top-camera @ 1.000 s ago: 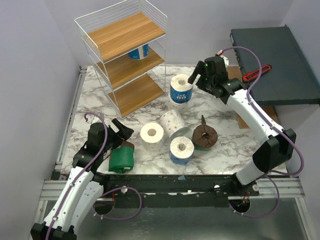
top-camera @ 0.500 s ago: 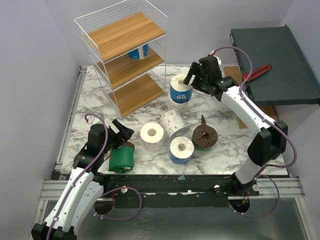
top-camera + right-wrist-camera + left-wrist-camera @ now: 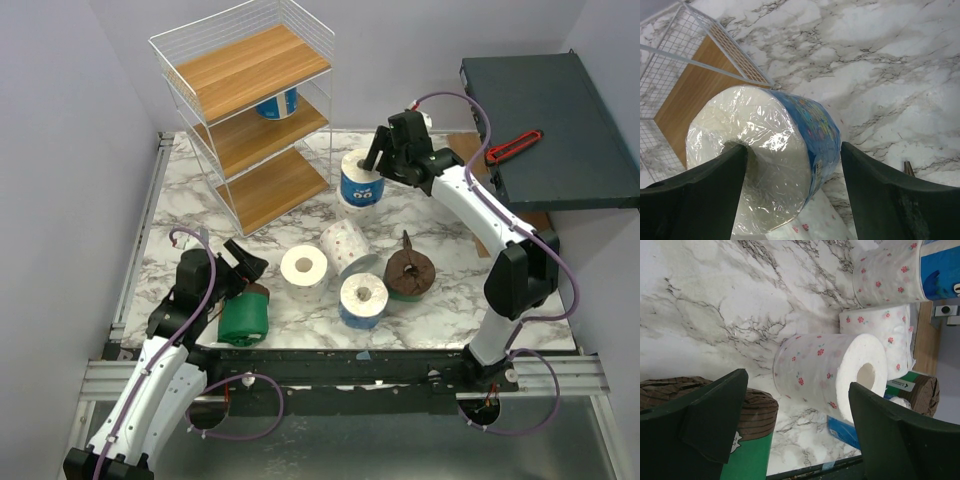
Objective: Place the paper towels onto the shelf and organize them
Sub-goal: Pick up the paper towel from the center of the board.
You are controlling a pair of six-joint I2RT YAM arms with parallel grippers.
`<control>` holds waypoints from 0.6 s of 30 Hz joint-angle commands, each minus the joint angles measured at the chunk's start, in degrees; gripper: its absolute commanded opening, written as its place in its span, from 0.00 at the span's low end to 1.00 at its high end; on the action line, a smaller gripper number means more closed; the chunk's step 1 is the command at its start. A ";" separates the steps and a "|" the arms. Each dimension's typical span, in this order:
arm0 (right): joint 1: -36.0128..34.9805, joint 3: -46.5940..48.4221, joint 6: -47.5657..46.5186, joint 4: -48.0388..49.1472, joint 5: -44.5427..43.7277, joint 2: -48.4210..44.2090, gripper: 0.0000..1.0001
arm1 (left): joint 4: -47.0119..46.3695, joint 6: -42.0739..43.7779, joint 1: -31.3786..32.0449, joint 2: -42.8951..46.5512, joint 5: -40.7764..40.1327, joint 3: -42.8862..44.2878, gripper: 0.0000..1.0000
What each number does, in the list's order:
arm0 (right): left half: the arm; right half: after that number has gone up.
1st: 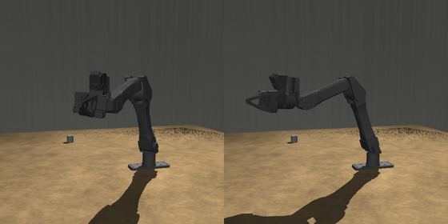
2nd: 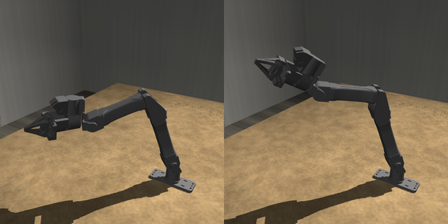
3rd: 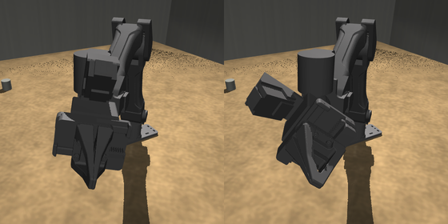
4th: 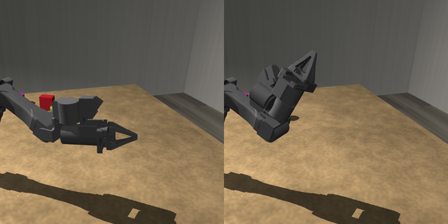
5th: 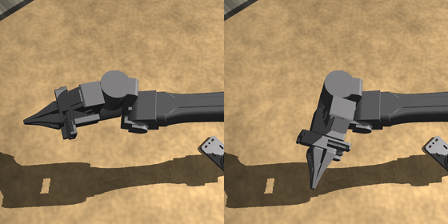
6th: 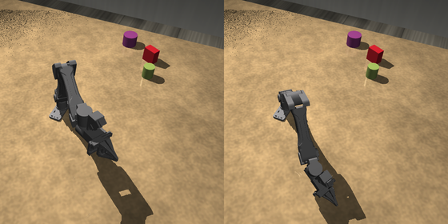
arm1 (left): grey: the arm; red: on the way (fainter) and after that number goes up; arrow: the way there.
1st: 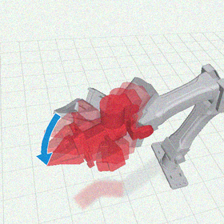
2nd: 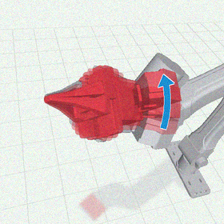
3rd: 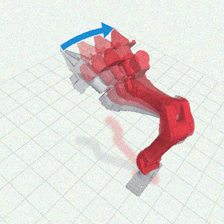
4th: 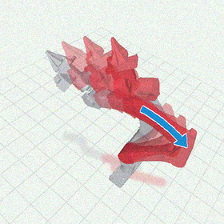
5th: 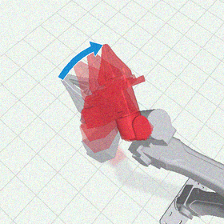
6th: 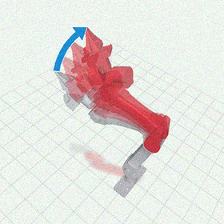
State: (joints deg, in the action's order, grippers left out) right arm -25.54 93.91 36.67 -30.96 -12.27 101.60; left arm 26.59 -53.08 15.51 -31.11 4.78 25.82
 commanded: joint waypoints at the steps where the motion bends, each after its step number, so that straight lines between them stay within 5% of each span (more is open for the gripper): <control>1: -0.17 -0.58 -1.34 -0.38 0.79 0.31 0.74 | 0.48 -0.27 0.05 0.07 0.80 -1.09 0.91; 18: -0.15 -4.87 0.15 0.91 4.87 -6.10 0.50 | -0.75 -0.53 0.05 0.04 1.47 -1.04 0.91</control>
State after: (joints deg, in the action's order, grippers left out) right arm -25.54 91.15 36.03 -29.39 -10.59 100.01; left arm 25.65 -53.45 15.51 -31.18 4.80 25.26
